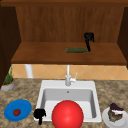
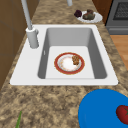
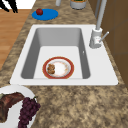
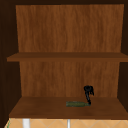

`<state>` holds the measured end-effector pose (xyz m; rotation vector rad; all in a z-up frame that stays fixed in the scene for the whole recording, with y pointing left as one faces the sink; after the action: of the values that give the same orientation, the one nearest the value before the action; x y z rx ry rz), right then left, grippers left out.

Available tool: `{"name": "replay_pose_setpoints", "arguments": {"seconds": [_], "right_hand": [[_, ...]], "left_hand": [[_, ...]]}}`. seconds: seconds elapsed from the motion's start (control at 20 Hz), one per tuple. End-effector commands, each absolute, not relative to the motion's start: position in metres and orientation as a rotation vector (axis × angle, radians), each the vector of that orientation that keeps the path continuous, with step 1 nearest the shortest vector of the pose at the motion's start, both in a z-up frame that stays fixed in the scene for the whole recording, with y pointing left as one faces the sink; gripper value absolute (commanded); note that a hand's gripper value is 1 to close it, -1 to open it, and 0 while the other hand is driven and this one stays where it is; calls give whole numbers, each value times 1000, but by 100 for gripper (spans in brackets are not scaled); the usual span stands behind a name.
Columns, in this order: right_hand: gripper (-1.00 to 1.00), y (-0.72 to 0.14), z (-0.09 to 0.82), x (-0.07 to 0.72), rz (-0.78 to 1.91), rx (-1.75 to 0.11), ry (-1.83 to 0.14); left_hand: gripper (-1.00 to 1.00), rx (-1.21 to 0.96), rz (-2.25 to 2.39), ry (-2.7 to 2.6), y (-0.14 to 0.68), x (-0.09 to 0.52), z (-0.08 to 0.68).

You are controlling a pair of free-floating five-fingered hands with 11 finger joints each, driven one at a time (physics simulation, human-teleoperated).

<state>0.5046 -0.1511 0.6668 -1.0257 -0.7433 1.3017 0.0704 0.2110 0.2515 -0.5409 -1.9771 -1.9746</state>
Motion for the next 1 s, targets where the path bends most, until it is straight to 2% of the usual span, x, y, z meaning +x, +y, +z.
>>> {"name": "replay_pose_setpoints", "arguments": {"seconds": [0.0,0.35,0.95], "right_hand": [[-100,-167,678,484,1271,-1051,-792],[-100,-173,681,431,1200,-1181,-921],[-100,-175,680,335,1197,-1193,-933]], "left_hand": [[0,-541,-1975,-1977,211,70,252],[0,-541,-1975,-1977,211,70,252],[0,-541,-1975,-1977,211,70,252]]}}
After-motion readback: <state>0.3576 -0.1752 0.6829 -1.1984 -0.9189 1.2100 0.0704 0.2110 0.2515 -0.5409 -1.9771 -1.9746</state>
